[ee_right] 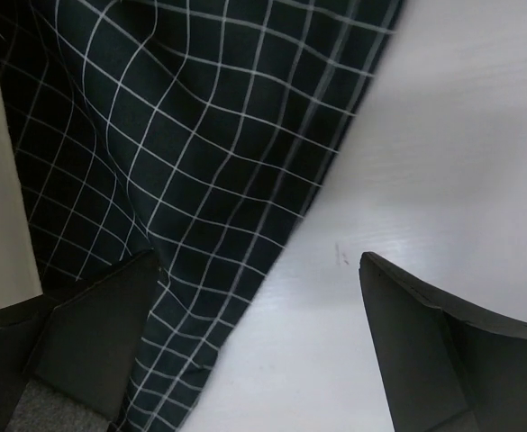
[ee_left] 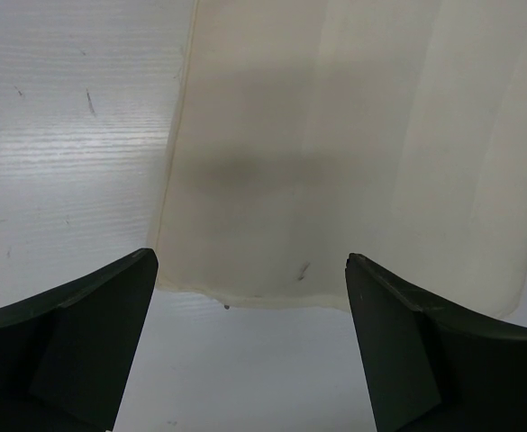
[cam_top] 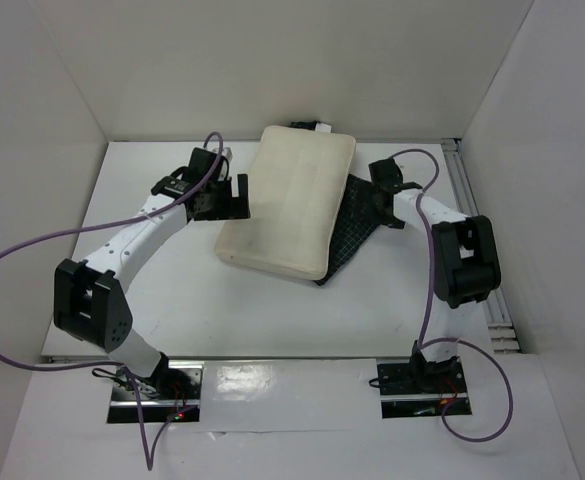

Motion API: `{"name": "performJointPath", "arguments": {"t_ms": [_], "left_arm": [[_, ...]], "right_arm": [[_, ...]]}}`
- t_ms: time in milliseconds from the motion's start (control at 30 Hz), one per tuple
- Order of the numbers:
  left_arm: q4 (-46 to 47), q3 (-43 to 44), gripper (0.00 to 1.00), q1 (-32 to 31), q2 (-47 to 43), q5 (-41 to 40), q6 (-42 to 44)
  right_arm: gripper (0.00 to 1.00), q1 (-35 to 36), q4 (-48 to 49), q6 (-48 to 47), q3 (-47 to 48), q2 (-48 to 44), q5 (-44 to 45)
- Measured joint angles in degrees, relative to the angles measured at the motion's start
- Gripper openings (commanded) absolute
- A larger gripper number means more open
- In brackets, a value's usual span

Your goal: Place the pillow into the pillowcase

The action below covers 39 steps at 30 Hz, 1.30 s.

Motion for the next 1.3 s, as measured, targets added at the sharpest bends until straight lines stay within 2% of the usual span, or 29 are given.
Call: {"name": "performJointPath", "arguments": {"t_ms": [133, 333, 533, 567, 700, 733, 767, 800, 833, 1067, 1300], "left_arm": [[-0.2, 0.0, 1.00, 0.0, 0.0, 0.3, -1.0], [-0.3, -0.1, 0.97, 0.0, 0.1, 1.7, -1.5], [-0.4, -0.1, 0.98, 0.0, 1.1, 2.1, -1.5], [-0.5, -0.1, 0.98, 0.0, 1.2, 2.0, -1.5], [-0.5, -0.1, 1.00, 0.0, 1.8, 0.9, -1.9], [-0.5, 0.0, 1.00, 0.0, 2.1, 0.6, -2.5], [-0.5, 0.0, 1.00, 0.0, 2.6, 0.4, -2.8], [-0.7, 0.2, 1.00, 0.1, 3.3, 0.4, -3.0], [-0.7, 0.8, 1.00, 0.3, 4.3, 0.4, -3.0], [-1.7, 6.7, 1.00, 2.1, 9.8, 0.8, -3.0], [-2.1, 7.7, 1.00, 2.3, 9.9, 1.0, -3.0]], "right_arm": [[1.00, 0.0, 3.0, 0.0, -0.2, 3.1, -3.5], [0.89, 0.0, 7.6, 0.3, -0.1, 4.9, -5.7], [0.87, 0.3, 8.8, 0.4, 1.1, 7.8, -5.7], [0.83, 0.4, 8.9, 0.4, 1.4, 8.0, -5.7], [0.52, 0.4, 9.1, 0.4, 1.7, 8.7, -5.4], [0.33, 0.4, 9.1, 0.4, 1.7, 8.7, -5.2], [0.23, 0.4, 9.1, 0.3, 1.7, 8.8, -5.1], [0.04, 0.4, 9.1, 0.6, 1.7, 8.8, -5.0], [0.00, 0.4, 9.0, 0.6, 1.8, 8.8, -4.9], [0.00, 0.8, 5.4, 1.2, 4.9, 7.4, -1.4], [0.00, 1.9, 0.4, 0.6, 7.3, -6.6, 2.5]]}}
